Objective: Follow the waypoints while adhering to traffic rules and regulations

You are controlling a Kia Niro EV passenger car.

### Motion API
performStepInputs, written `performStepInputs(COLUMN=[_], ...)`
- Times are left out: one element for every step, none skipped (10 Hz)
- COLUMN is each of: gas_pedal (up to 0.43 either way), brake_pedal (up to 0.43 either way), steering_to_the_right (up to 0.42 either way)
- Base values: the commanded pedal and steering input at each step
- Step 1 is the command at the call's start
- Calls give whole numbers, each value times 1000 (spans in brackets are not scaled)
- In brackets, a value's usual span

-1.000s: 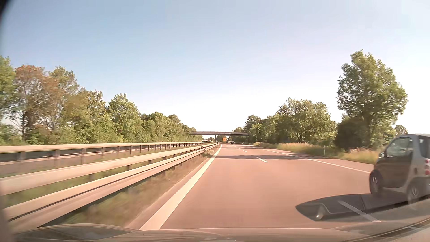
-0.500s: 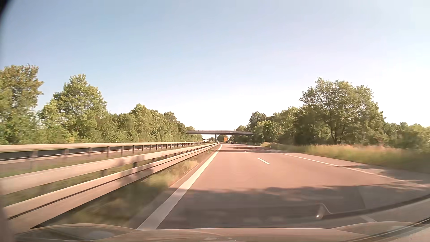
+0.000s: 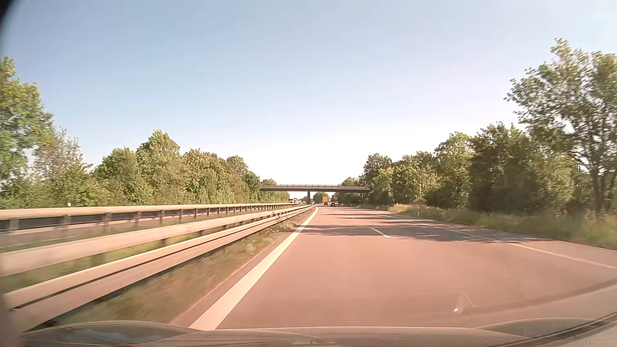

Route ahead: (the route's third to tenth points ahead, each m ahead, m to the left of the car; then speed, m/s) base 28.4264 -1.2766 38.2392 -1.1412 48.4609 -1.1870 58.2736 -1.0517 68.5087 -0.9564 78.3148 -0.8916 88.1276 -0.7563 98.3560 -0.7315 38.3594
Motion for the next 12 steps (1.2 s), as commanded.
performStepInputs(gas_pedal=[248,248,248,248,248,248,248,260,268,268,280,287], brake_pedal=[12,12,12,12,12,12,12,12,12,12,12,12], steering_to_the_right=[0,0,-2,-3,-3,-3,-3,-2,1,2,2,0])
